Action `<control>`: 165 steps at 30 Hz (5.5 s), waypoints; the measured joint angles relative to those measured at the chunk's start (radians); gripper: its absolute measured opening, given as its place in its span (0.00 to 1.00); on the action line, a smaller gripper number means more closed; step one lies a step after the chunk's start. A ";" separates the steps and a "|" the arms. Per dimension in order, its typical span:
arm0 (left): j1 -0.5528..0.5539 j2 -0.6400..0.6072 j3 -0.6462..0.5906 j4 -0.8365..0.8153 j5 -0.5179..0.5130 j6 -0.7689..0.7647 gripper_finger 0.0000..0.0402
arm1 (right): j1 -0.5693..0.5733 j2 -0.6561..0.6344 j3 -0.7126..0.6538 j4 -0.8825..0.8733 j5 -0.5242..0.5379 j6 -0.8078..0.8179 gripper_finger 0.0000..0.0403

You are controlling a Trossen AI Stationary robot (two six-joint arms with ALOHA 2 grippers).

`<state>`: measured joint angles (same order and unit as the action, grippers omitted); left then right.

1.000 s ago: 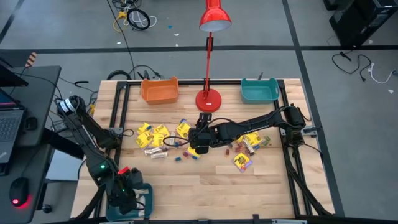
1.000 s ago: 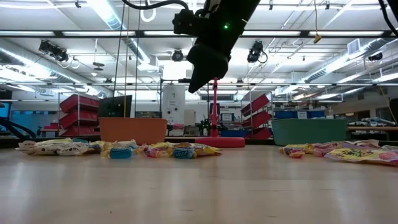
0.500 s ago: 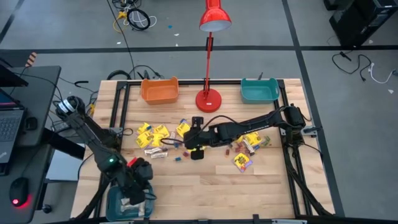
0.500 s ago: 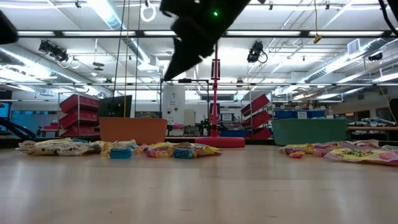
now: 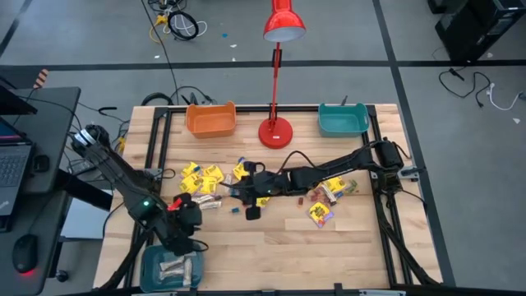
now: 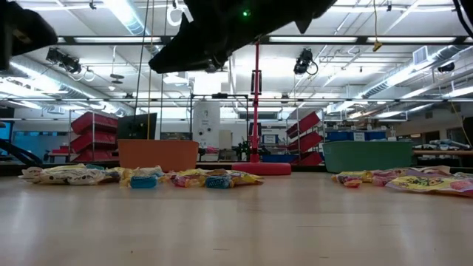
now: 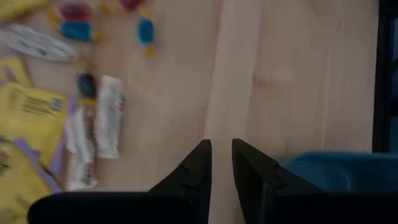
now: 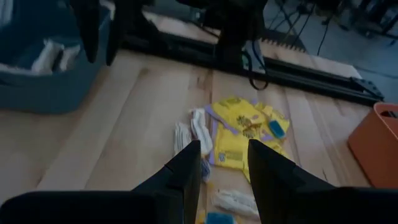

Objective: Sort candy
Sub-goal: Put the white candy into the blue bin

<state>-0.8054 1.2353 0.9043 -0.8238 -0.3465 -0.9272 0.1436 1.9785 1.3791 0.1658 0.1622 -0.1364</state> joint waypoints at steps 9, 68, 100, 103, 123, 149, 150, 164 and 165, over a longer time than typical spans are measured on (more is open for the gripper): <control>-0.037 -0.162 0.000 -0.066 -0.289 0.105 0.17 | 0.000 0.012 -0.072 0.256 -0.025 0.015 0.30; -0.052 -0.463 0.000 -0.061 -0.855 0.321 0.17 | -0.011 0.492 0.342 -0.029 -0.055 0.138 0.33; -0.053 -0.433 -0.186 0.106 -0.547 0.361 0.17 | 0.008 0.358 0.338 -0.243 0.063 0.023 0.00; -0.054 -0.423 -0.215 0.130 -0.476 0.366 0.17 | 0.009 0.323 0.338 -0.351 0.076 0.031 0.00; -0.052 -0.282 -0.322 0.326 -0.523 0.450 0.38 | -0.057 0.079 -0.105 0.361 -0.300 0.352 0.00; -0.052 -0.240 -0.322 0.484 -0.662 0.637 0.37 | -0.068 0.079 -0.157 0.501 -0.422 0.473 0.00; -0.052 -0.240 -0.322 0.484 -0.662 0.637 0.35 | -0.068 0.079 -0.157 0.501 -0.422 0.472 0.00; -0.060 -0.241 -0.310 0.537 -0.607 0.647 0.01 | -0.070 0.079 -0.157 0.503 -0.426 0.432 0.02; -0.066 -0.241 -0.299 0.537 -0.607 0.652 0.01 | -0.071 0.079 -0.156 0.504 -0.435 0.428 0.03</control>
<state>-0.8710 0.9947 0.6057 -0.2869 -0.9539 -0.2753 0.0724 2.0575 1.2226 0.6697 -0.2723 0.2913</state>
